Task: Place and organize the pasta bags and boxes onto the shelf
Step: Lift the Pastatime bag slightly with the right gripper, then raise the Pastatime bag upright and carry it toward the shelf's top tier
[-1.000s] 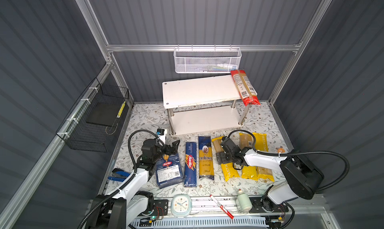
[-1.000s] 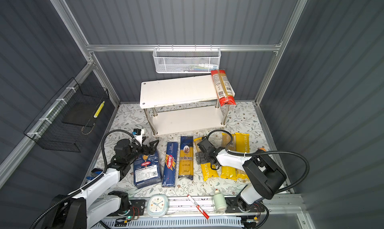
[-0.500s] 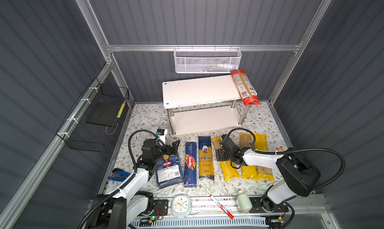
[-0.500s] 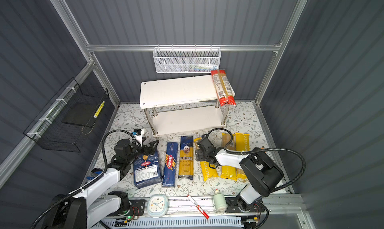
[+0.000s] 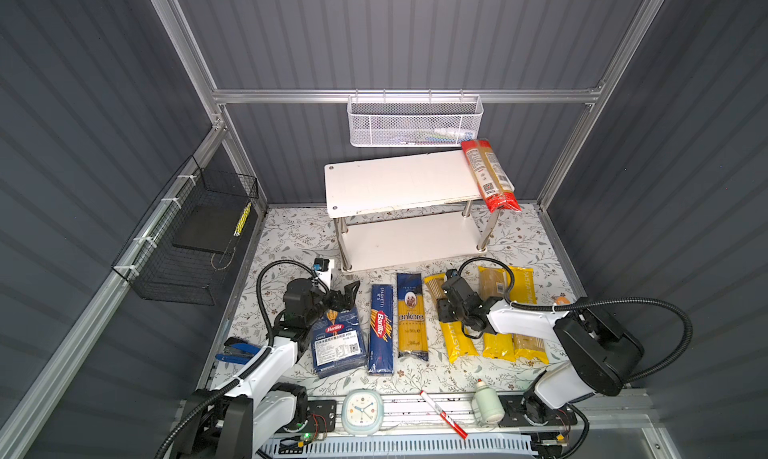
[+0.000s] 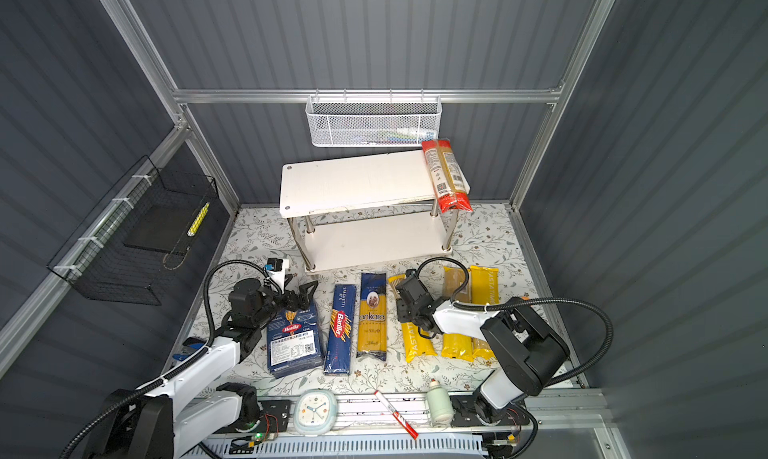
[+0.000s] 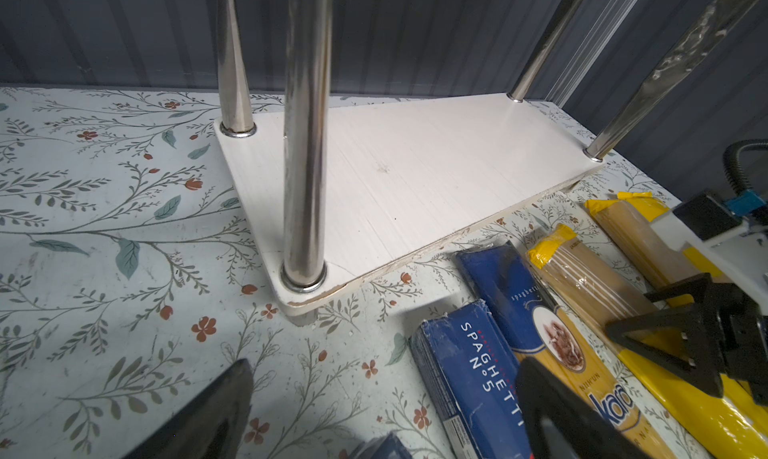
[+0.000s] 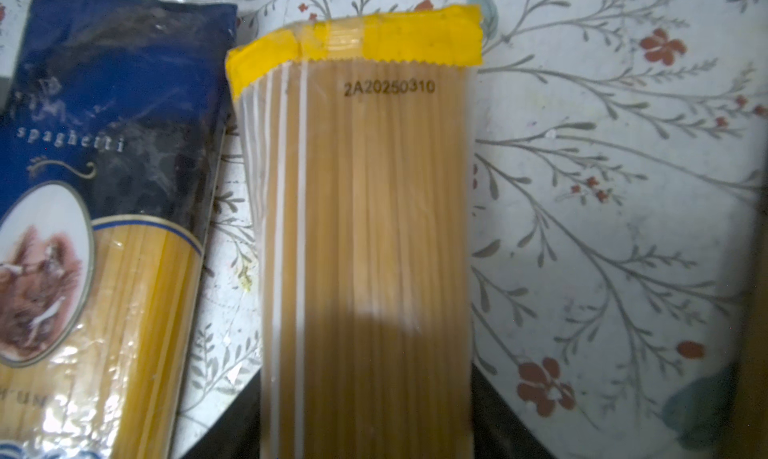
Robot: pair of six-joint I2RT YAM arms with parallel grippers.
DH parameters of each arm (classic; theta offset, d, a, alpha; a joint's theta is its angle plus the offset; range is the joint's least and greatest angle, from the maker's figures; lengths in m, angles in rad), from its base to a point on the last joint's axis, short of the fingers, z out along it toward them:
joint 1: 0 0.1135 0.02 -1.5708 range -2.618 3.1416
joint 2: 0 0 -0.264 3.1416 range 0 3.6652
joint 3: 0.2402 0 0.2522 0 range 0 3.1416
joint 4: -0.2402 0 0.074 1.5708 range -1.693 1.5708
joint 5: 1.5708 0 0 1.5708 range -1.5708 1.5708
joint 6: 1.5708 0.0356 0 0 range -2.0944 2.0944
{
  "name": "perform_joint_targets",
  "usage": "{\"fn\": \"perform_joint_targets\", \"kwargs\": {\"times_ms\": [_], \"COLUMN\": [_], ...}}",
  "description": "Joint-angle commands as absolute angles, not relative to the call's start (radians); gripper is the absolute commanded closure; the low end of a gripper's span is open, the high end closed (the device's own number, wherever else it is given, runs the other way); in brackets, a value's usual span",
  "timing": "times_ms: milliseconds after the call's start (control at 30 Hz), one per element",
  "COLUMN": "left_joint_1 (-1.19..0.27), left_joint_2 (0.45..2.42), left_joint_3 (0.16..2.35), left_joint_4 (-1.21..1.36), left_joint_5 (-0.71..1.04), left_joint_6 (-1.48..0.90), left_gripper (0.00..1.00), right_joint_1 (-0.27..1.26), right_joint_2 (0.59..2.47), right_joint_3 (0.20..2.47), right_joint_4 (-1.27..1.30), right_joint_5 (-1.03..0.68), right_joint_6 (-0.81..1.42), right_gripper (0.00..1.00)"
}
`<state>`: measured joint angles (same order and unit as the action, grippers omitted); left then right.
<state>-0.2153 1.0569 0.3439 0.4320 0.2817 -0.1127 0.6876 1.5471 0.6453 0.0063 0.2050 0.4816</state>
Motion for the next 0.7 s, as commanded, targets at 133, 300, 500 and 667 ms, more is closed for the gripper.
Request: {"fn": "perform_joint_targets", "kwargs": {"times_ms": [133, 300, 500, 667], "left_joint_1": [-0.213, -0.214, -0.213, -0.215], "left_joint_2": [1.064, 1.064, 1.062, 1.066], "left_joint_3": [0.357, 0.359, 0.361, 0.381], "left_joint_4": [0.433, 0.434, 0.424, 0.437], "left_joint_5": [0.309, 0.318, 0.351, 0.423], "left_joint_6": [-0.103, -0.100, -0.092, -0.110], "left_gripper": [0.01, 0.01, 0.01, 0.01], "right_joint_1": [0.695, 0.693, 0.692, 0.692], "right_joint_2": [1.455, 1.390, 1.335, 1.289], "right_joint_3": [0.615, 0.604, 0.617, 0.643], "right_joint_4": [-0.055, -0.058, -0.061, -0.084], "right_joint_5": [0.182, 0.204, 0.225, 0.227], "right_joint_6": [0.537, 0.529, 0.525, 0.511], "right_gripper": [0.51, 0.61, 0.66, 0.68]}}
